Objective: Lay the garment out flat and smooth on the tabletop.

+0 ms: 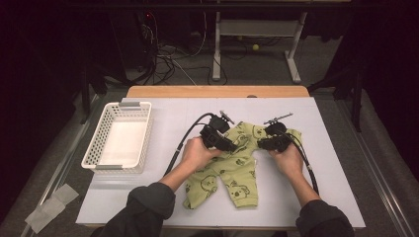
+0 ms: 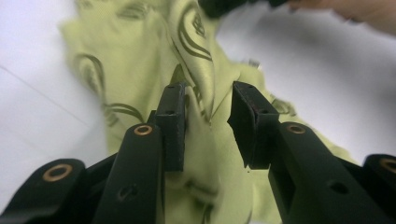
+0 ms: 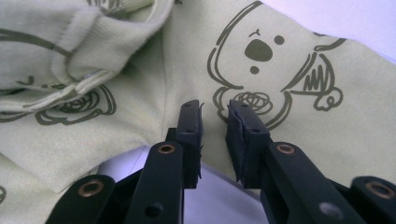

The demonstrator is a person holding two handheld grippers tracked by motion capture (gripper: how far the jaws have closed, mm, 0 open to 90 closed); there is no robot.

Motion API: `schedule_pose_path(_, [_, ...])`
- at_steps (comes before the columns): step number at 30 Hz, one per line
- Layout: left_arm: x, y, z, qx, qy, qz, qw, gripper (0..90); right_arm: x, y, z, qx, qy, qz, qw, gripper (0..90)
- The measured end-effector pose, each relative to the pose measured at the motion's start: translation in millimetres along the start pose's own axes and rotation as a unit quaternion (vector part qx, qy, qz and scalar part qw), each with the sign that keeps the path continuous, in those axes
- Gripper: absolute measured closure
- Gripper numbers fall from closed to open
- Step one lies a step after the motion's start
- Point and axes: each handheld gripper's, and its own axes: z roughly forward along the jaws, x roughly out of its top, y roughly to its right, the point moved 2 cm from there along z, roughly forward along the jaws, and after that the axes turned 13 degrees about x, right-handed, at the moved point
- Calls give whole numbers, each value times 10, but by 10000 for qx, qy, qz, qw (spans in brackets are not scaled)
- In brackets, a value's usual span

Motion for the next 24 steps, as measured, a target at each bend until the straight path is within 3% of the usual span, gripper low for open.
schedule_pose_path(3, [20, -96, -141, 134, 148, -112, 9997, 626, 3, -4, 1, -19, -22, -20, 10000, 760])
schedule_pose_path(6, [31, -207, -140, 379, 80, -224, 9990, 602, 9, -10, 4, -48, -44, -43, 10000, 760])
schedule_pose_path(9, [52, -298, 6, 701, -142, -243, 9971, 564, 17, -15, 5, -58, -89, -35, 9999, 760])
schedule_pose_path(12, [79, -354, 212, 856, -299, -283, 9955, 544, 18, -11, 5, -47, -88, -50, 9999, 761])
schedule_pose_path(19, [217, -293, 547, 865, -345, -118, 9956, 506, 24, 5, 4, -6, -113, -81, 9999, 769])
schedule_pose_path(24, [289, -215, 777, 941, -611, 4, 9937, 481, 16, -4, 4, -37, -97, -88, 9999, 770])
